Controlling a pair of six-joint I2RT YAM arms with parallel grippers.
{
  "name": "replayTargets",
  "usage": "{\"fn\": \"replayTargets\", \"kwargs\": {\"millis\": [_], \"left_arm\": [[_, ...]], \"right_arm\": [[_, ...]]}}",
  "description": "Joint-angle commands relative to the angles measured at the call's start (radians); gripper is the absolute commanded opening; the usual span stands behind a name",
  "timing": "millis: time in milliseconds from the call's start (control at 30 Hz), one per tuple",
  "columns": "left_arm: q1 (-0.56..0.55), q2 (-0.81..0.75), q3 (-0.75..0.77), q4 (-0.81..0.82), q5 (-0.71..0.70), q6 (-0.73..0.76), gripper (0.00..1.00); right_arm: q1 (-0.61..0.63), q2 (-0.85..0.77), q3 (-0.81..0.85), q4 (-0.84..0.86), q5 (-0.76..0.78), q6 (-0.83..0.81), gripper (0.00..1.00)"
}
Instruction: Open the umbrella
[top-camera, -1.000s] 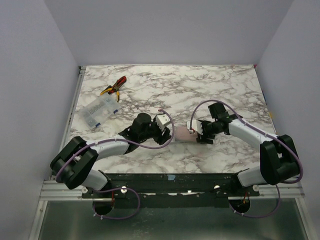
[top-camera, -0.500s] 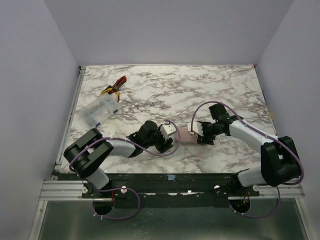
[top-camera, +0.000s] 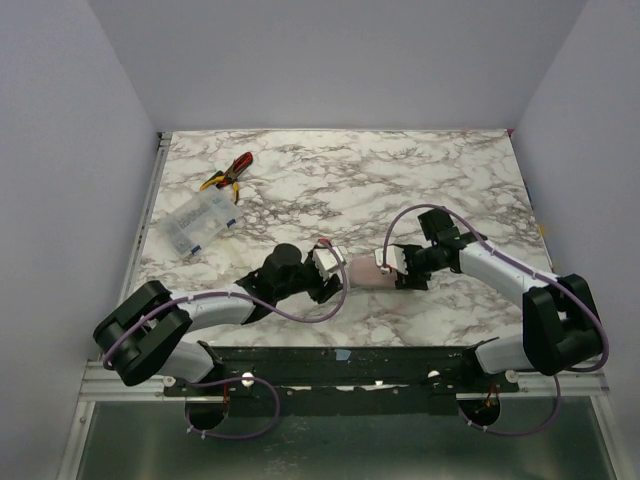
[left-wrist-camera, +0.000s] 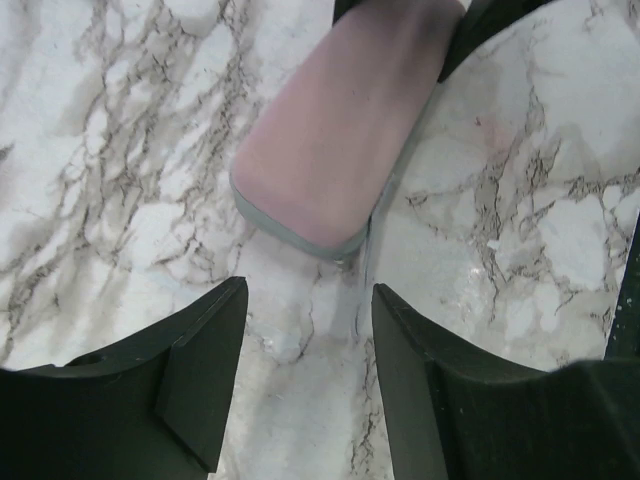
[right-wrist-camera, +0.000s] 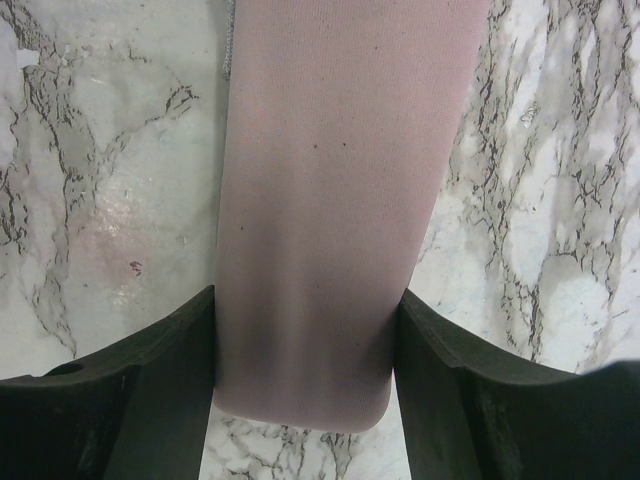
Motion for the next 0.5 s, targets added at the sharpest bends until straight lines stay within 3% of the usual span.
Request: {"fn": "replayTargets", "kwargs": {"millis": [0, 200, 467], "left_arm": [[0.028, 0.014, 0.051, -0.063, -0.020, -0.026, 0.53], [0.015, 0.173, 0.115, -0.020, -0.042, -0.017, 0.48], [-0.029, 0.232, 0.073, 0.054, -0.034, 0.041, 0.46]], "right_arm": [[0.008, 0.025, -0.045, -0.132, -0.025, -0.017, 0.51], [0.007, 0.027, -0.036, -0.138, -0.038, -0.016, 0.51], [0.009, 0.033, -0.037, -0.148, -0.045, -0.005, 0.51]]}}
